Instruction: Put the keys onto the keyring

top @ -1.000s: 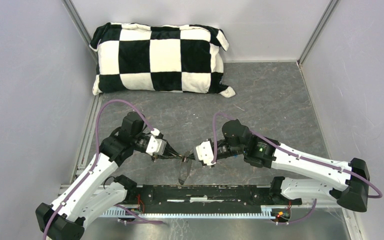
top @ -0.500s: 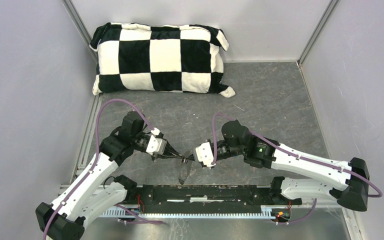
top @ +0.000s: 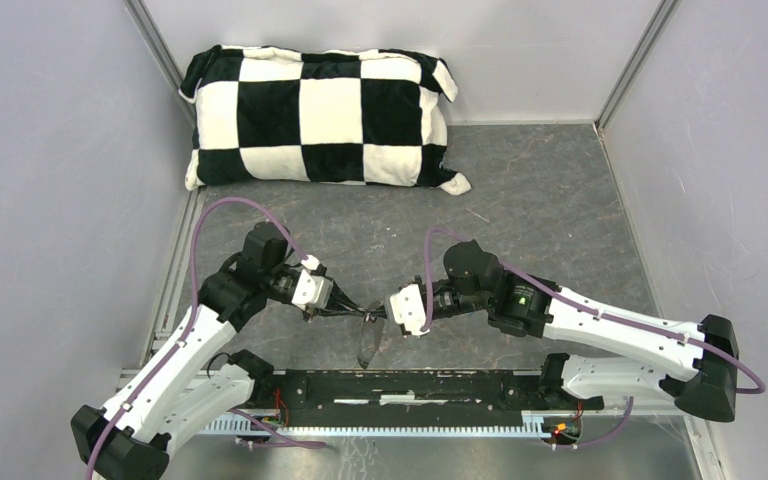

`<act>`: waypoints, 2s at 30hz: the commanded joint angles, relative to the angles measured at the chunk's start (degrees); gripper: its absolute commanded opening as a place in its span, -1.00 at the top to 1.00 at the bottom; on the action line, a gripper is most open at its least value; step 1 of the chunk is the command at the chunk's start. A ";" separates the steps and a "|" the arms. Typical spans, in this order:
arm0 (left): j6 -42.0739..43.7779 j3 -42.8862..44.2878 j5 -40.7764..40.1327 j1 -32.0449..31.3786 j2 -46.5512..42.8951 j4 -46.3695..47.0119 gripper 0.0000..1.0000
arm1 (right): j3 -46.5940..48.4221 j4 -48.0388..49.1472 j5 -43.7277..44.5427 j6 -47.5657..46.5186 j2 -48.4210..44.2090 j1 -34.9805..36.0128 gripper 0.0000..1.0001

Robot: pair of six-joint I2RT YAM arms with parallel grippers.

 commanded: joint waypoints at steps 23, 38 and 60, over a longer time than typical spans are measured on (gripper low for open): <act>0.59 3.00 2.77 0.25 -1.13 0.55 0.96 | 0.59 3.16 5.32 -0.03 -0.54 0.19 0.99; 0.60 2.40 0.82 0.29 -1.01 0.44 0.96 | 2.04 3.83 2.98 0.65 -0.70 0.19 0.99; 0.42 2.17 -0.01 0.26 -1.05 0.46 0.96 | 4.05 3.55 0.66 0.85 0.62 0.29 0.99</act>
